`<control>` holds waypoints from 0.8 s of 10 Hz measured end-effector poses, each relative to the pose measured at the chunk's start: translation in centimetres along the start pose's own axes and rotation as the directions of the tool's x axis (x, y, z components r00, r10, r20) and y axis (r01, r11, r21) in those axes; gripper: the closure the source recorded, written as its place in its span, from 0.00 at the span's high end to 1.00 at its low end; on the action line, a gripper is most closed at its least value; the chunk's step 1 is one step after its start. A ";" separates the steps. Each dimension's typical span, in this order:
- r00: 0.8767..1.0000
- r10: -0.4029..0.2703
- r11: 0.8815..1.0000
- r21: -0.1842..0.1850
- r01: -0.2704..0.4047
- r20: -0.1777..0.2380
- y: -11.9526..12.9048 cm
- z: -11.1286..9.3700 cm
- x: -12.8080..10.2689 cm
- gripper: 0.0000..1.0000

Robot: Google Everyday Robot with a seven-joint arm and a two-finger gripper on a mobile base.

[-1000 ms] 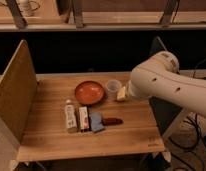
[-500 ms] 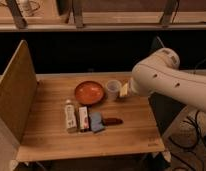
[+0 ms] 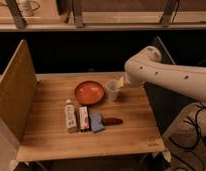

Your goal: Place the ceramic cup in the ceramic bowl

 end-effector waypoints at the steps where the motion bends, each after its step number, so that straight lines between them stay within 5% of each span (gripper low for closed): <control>1: 1.000 0.012 1.000 -0.002 -0.012 -0.012 -0.5 1.9 -0.2 0.65; 8: 1.000 0.001 0.998 -0.055 -0.002 -0.008 -0.2 6.6 -2.9 0.65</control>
